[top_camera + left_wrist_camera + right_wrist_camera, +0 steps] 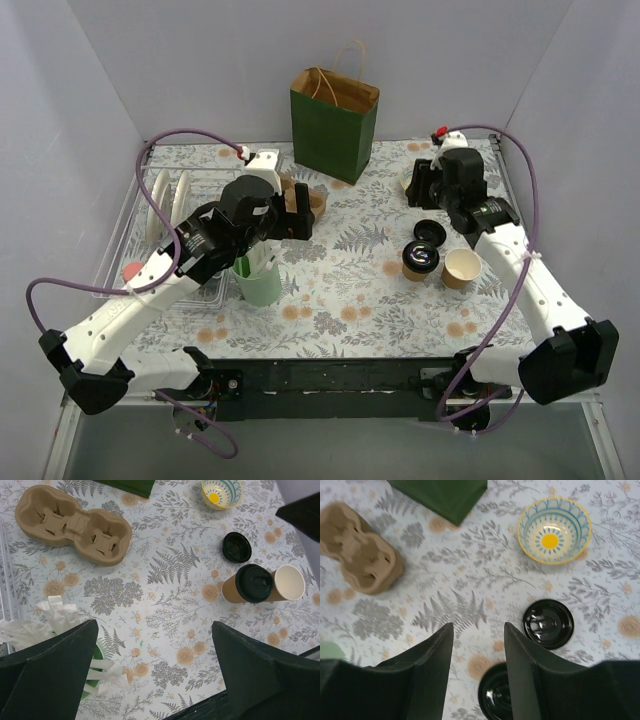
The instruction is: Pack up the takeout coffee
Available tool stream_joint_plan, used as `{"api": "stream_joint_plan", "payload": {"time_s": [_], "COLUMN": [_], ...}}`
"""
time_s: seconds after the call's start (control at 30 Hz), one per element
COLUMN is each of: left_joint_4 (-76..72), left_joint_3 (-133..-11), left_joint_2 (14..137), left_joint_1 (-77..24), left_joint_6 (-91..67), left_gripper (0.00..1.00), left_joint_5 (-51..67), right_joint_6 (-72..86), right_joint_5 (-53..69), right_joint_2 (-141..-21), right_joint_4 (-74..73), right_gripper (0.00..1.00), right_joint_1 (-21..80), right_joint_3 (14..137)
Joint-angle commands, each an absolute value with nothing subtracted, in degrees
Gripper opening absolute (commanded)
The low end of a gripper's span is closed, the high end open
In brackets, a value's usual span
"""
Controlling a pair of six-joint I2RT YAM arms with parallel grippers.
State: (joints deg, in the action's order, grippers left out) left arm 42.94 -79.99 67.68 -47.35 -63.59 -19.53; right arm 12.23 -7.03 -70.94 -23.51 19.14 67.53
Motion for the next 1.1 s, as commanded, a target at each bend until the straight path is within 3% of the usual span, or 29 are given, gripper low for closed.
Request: {"api": "stream_joint_plan", "payload": {"time_s": [0.0, 0.4, 0.83, 1.07], "left_joint_4": [44.38, 41.14, 39.99, 41.04], "left_joint_3": [-80.78, -75.06, -70.58, -70.40], "left_joint_2": [64.52, 59.50, 57.31, 56.78], "left_joint_1": [-47.20, -47.20, -47.20, -47.11], "left_joint_6": [-63.45, -66.44, -68.29, -68.55], "left_gripper": [0.98, 0.98, 0.98, 0.98], "left_joint_5": [-20.39, -15.39, -12.39, -12.74], "right_joint_6": [18.71, 29.88, 32.87, 31.64], "right_joint_5": [-5.19, -9.31, -10.72, -17.92], "right_joint_2": [-77.42, -98.87, -117.58, -121.38], "right_joint_4": [-11.00, 5.00, 1.59, -5.36], "right_gripper": [0.53, 0.51, 0.51, 0.47], "right_joint_1": [18.90, 19.34, 20.04, 21.71], "right_joint_3": [76.45, 96.58, 114.51, 119.71]}}
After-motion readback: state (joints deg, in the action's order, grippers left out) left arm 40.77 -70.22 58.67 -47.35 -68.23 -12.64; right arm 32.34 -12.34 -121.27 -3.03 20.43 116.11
